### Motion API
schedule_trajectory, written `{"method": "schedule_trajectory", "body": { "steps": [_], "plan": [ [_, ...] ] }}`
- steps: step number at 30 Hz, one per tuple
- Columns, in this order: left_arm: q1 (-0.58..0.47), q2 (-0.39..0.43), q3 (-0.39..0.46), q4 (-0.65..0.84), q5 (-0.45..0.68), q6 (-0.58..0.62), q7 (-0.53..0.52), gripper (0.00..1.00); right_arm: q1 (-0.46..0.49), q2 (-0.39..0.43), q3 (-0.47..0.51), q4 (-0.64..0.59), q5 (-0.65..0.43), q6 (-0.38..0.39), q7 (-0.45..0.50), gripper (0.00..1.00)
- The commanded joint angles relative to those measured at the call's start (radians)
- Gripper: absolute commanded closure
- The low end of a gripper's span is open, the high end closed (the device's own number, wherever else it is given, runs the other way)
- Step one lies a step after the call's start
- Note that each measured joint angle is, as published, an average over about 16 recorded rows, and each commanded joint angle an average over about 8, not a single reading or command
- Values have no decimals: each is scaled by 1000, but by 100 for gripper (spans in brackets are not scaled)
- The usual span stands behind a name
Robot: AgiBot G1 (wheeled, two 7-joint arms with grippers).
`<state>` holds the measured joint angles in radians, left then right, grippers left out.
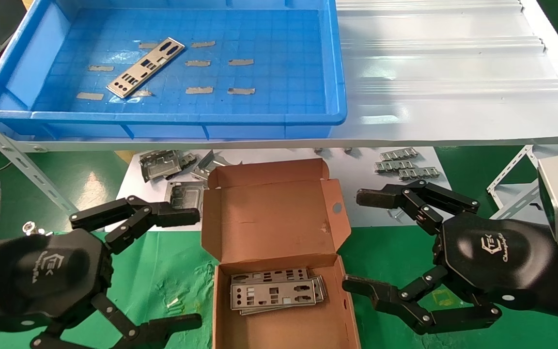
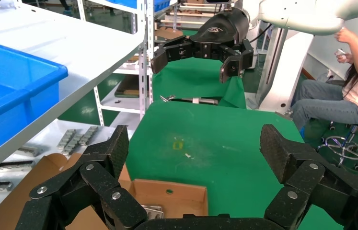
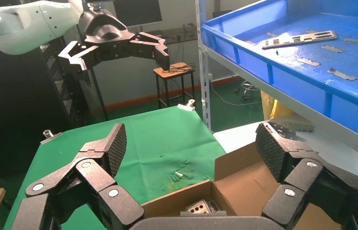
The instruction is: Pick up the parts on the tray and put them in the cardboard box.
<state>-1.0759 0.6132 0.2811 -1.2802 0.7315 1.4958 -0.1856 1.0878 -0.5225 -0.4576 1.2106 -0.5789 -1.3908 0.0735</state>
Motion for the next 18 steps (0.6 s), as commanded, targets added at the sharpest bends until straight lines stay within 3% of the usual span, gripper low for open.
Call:
{"method": "schedule_trajectory", "body": {
  "steps": [1, 18],
  "plan": [
    [0, 0, 0, 0, 0, 0, 0, 0, 0, 0, 0, 0, 0, 0, 0, 0],
    [0, 0, 0, 0, 0, 0, 0, 0, 0, 0, 0, 0, 0, 0, 0, 0]
  ]
}}
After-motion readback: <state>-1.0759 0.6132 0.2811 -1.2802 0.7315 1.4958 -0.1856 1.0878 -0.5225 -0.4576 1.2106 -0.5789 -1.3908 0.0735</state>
